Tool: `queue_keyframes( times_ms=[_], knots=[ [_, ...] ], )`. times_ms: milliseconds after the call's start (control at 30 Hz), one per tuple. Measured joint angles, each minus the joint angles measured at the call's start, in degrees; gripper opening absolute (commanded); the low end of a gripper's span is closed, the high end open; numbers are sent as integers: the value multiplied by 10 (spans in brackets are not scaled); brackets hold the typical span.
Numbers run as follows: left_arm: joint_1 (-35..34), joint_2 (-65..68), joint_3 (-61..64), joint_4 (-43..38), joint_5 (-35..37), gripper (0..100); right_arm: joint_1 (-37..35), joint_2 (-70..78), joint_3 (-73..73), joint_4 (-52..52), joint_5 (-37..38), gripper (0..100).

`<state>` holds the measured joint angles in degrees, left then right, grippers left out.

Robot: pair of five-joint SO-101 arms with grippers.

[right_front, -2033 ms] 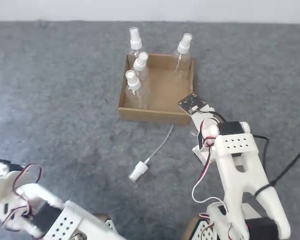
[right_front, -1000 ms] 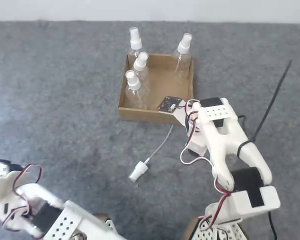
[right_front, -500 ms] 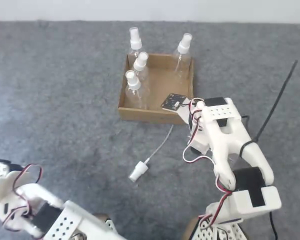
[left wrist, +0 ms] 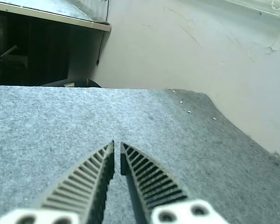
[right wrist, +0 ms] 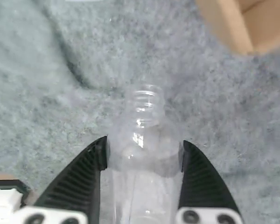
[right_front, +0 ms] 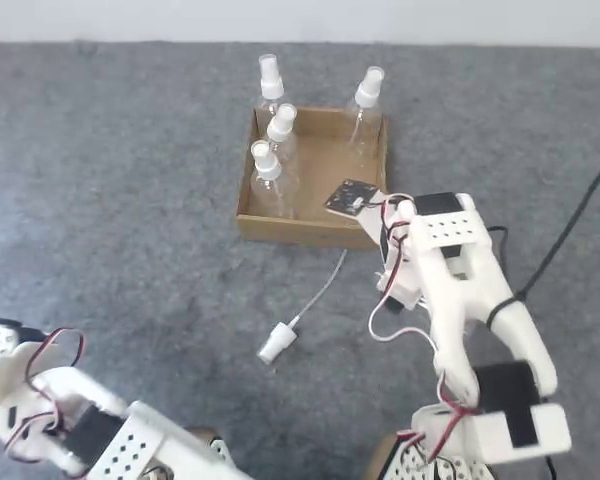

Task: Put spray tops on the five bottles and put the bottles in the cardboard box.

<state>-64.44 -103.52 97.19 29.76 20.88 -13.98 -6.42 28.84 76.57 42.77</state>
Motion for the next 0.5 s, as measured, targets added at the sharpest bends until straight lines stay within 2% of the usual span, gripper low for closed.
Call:
queue_keyframes(
  times_ms=[167,267,367,500],
  knots=[
    [0,0,0,18,0,142,-42,-69,0,33,-58,80],
    [7,0,0,34,0,141,-76,-110,0,37,-98,80],
    [44,0,0,49,-1,141,-99,-146,0,38,-132,80],
    [80,0,0,59,-32,141,-121,-190,1,31,-176,80]
  ],
)
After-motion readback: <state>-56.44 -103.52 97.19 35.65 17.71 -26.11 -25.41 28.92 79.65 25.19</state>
